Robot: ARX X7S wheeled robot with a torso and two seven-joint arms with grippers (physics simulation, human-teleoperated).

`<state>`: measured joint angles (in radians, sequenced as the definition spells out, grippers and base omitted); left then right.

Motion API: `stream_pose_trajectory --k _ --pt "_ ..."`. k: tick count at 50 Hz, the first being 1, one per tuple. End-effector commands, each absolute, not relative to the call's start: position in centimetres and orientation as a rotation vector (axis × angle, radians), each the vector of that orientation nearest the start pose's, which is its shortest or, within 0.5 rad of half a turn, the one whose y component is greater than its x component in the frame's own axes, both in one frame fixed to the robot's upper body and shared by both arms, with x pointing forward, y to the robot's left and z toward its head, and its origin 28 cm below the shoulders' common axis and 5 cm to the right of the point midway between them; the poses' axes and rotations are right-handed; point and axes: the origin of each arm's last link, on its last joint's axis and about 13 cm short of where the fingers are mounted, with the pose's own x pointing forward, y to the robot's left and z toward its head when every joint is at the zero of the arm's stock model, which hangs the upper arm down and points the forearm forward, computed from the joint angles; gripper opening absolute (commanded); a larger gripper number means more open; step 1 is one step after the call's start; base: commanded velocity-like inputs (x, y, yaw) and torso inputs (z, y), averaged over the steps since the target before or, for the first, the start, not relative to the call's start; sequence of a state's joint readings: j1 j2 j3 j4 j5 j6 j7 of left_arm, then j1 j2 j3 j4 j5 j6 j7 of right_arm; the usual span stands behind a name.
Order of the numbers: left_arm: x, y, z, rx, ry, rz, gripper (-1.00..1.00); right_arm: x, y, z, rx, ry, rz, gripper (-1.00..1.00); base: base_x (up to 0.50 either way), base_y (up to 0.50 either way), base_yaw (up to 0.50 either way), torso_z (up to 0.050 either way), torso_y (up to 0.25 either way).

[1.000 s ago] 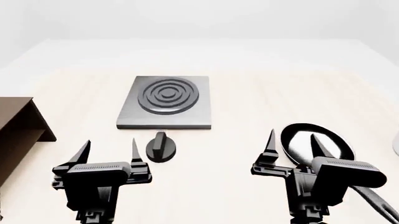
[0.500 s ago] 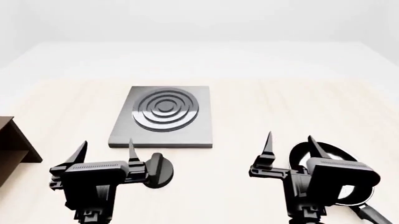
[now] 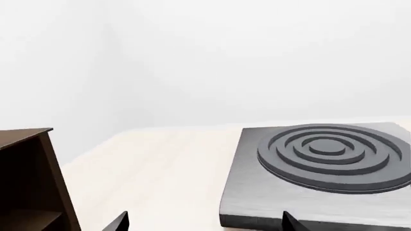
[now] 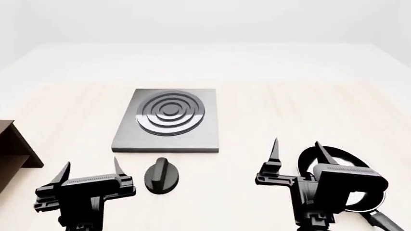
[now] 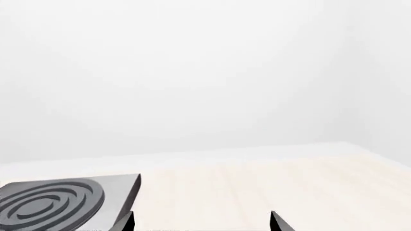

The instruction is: Turn on the stove and put the frying pan on it.

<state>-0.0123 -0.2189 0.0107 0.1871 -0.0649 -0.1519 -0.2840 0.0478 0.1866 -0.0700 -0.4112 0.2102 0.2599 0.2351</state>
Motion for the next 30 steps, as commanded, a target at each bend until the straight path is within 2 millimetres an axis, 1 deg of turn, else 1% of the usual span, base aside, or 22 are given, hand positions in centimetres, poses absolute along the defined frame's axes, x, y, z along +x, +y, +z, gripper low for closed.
stream_pose_trajectory --k 1,6,19,30 --pt "21.2 25.5 2.9 0.188 -0.015 0.270 1.00 21.4 -11.1 9.1 0.034 -0.170 -0.077 1.00 0.00 0.00 0.00 0.000 0.000" --pt "21.1 25.2 2.1 0.197 0.012 0.254 1.00 21.4 -11.1 9.0 0.034 -0.168 -0.075 1.00 0.00 0.00 0.00 0.000 0.000" --pt "21.0 24.6 0.9 0.248 0.068 0.190 1.00 21.1 -11.1 9.2 0.035 -0.172 -0.066 1.00 0.00 0.00 0.00 0.000 0.000" --pt "20.8 23.9 0.8 0.283 0.102 0.105 1.00 21.1 -11.2 9.4 0.040 -0.178 -0.068 1.00 0.00 0.00 0.00 0.000 0.000"
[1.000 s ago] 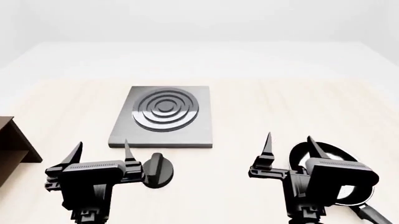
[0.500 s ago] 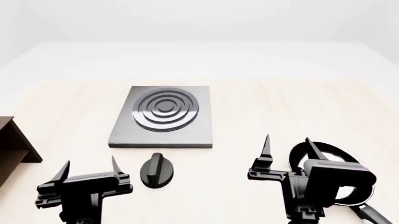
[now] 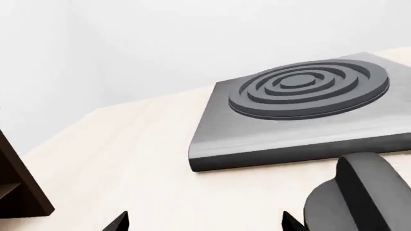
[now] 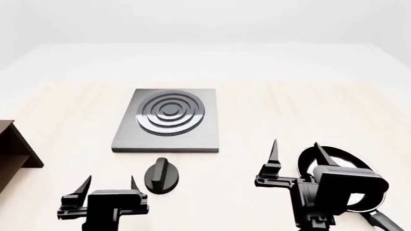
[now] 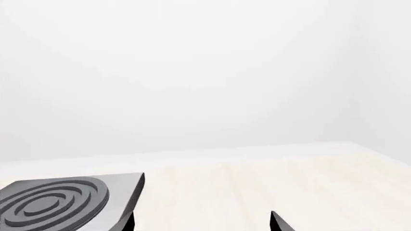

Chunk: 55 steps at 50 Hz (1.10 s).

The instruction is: Turn on the stove and put the frying pan on it.

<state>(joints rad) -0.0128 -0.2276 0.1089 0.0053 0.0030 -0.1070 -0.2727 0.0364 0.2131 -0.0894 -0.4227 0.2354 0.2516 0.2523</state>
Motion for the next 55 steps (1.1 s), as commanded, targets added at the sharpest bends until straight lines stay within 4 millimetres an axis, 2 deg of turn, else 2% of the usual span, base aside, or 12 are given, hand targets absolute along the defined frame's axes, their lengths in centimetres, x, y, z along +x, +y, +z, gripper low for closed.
stream_pose_trajectory --k 1,8,21,23,24,25,26,32,35,41,53,55 --pt "20.8 23.8 0.8 0.283 0.103 0.097 1.00 21.1 -11.2 9.4 0.041 -0.178 -0.069 1.00 0.00 0.00 0.00 0.000 0.000" --pt "20.8 22.3 1.5 0.298 0.079 -0.030 1.00 21.1 -11.2 9.3 0.041 -0.179 -0.070 1.00 0.00 0.00 0.00 0.000 0.000" --pt "20.9 19.9 3.0 0.291 0.013 -0.155 1.00 21.1 -11.5 9.4 0.048 -0.183 -0.080 1.00 0.00 0.00 0.00 0.000 0.000" --pt "20.9 19.8 3.9 0.277 -0.026 -0.164 1.00 21.1 -11.5 9.3 0.050 -0.183 -0.082 1.00 0.00 0.00 0.00 0.000 0.000" --pt "21.0 21.6 6.6 0.128 -0.018 0.040 1.00 22.0 -11.6 11.7 0.067 -0.182 -0.054 1.00 0.00 0.00 0.00 0.000 0.000" --pt "20.7 23.6 9.7 0.038 -0.091 0.128 1.00 21.9 -11.6 11.3 0.042 -0.088 -0.061 1.00 0.00 0.00 0.00 0.000 0.000" --pt "20.1 23.8 11.9 0.026 -0.202 0.141 1.00 22.0 -11.8 11.6 0.040 -0.087 -0.082 1.00 0.00 0.00 0.00 0.000 0.000" --pt "19.9 24.0 11.8 0.008 -0.206 0.144 1.00 22.0 -12.0 12.9 0.007 -0.122 -0.089 1.00 0.00 0.00 0.00 0.000 0.000" --pt "19.8 24.0 11.7 0.008 -0.209 0.142 1.00 22.0 -12.3 14.2 -0.016 -0.135 -0.001 1.00 0.00 0.00 0.00 0.000 0.000" --pt "19.7 24.1 11.6 0.004 -0.212 0.138 1.00 21.9 -13.0 16.4 -0.114 -0.161 0.013 1.00 0.00 0.00 0.00 0.000 0.000" --pt "19.4 24.3 11.7 0.006 -0.231 0.132 1.00 22.2 -14.7 18.6 -0.340 -0.085 0.080 1.00 0.00 0.00 0.00 0.000 0.000" --pt "19.4 24.3 11.6 0.004 -0.229 0.129 1.00 22.3 -15.3 19.5 -0.387 -0.043 0.091 1.00 0.00 0.00 0.00 0.000 0.000"
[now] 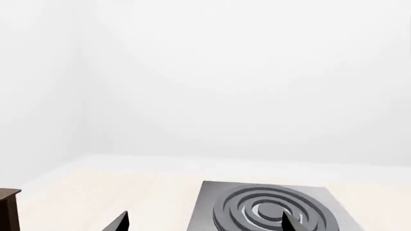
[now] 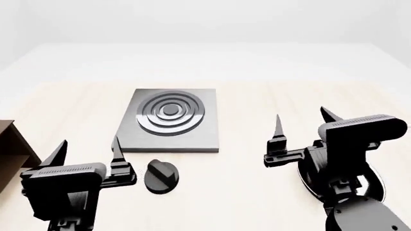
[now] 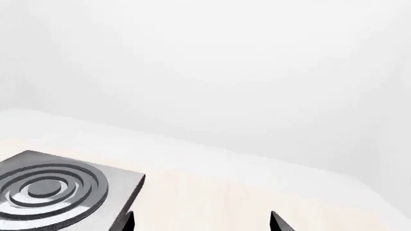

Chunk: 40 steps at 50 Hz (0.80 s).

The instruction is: Turn on the stove and put the frying pan on it.

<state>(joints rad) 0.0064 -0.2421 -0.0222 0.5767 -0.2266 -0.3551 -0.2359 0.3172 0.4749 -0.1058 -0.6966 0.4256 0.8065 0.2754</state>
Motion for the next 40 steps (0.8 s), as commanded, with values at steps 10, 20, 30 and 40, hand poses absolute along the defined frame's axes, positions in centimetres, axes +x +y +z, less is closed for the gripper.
stream_pose_trajectory --k 10,20,30,40 --pt "19.2 24.2 11.4 0.009 -0.227 0.112 1.00 22.5 -17.5 23.2 -0.590 0.138 0.075 1.00 0.00 0.00 0.00 0.000 0.000" --pt "19.2 24.1 11.3 0.024 -0.227 0.108 1.00 23.1 -20.1 24.5 -0.924 0.323 0.055 1.00 0.00 0.00 0.00 0.000 0.000" --pt "19.2 24.2 11.1 0.026 -0.221 0.108 1.00 23.1 -21.9 25.0 -1.041 0.541 0.093 1.00 0.00 0.00 0.00 0.000 0.000" --pt "19.3 24.4 11.1 0.028 -0.221 0.116 1.00 22.5 -23.5 24.7 -1.129 0.701 0.078 1.00 0.00 0.00 0.00 0.000 0.000"
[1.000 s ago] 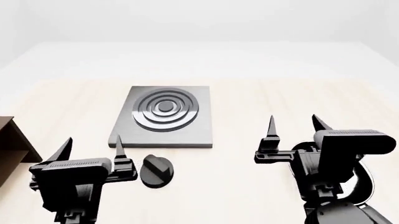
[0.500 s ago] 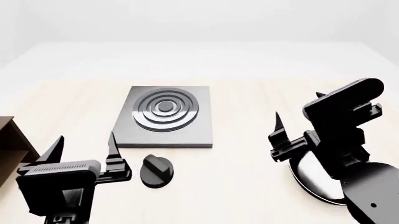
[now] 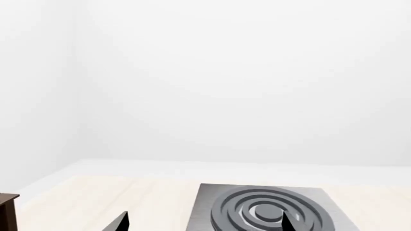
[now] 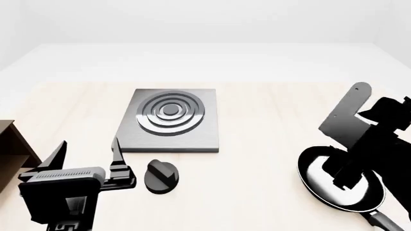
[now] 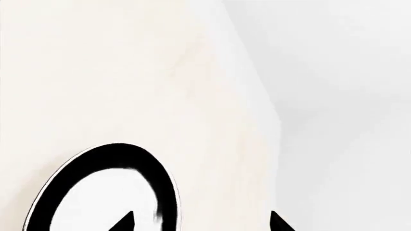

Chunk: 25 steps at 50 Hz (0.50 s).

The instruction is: Turn on the stove and put the frying pan on it.

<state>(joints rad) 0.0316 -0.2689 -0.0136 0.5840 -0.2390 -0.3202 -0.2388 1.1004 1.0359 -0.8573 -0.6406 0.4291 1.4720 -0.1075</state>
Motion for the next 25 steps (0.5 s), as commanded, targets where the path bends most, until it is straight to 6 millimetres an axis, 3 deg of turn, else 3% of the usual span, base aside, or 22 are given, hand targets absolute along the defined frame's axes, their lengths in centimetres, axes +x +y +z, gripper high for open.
stream_pose_trajectory --k 1,12,25 --pt "19.3 24.4 11.0 0.026 -0.221 0.118 1.00 22.3 -23.6 24.4 -1.142 0.726 0.081 1.00 0.00 0.00 0.00 0.000 0.000" --pt "19.3 24.5 10.9 0.038 -0.231 0.129 1.00 20.5 -24.7 22.2 -1.133 0.925 0.082 1.00 0.00 0.00 0.00 0.000 0.000" --pt "19.4 24.8 10.8 0.031 -0.236 0.139 1.00 19.8 -25.5 20.6 -1.084 0.990 0.073 1.00 0.00 0.00 0.00 0.000 0.000"
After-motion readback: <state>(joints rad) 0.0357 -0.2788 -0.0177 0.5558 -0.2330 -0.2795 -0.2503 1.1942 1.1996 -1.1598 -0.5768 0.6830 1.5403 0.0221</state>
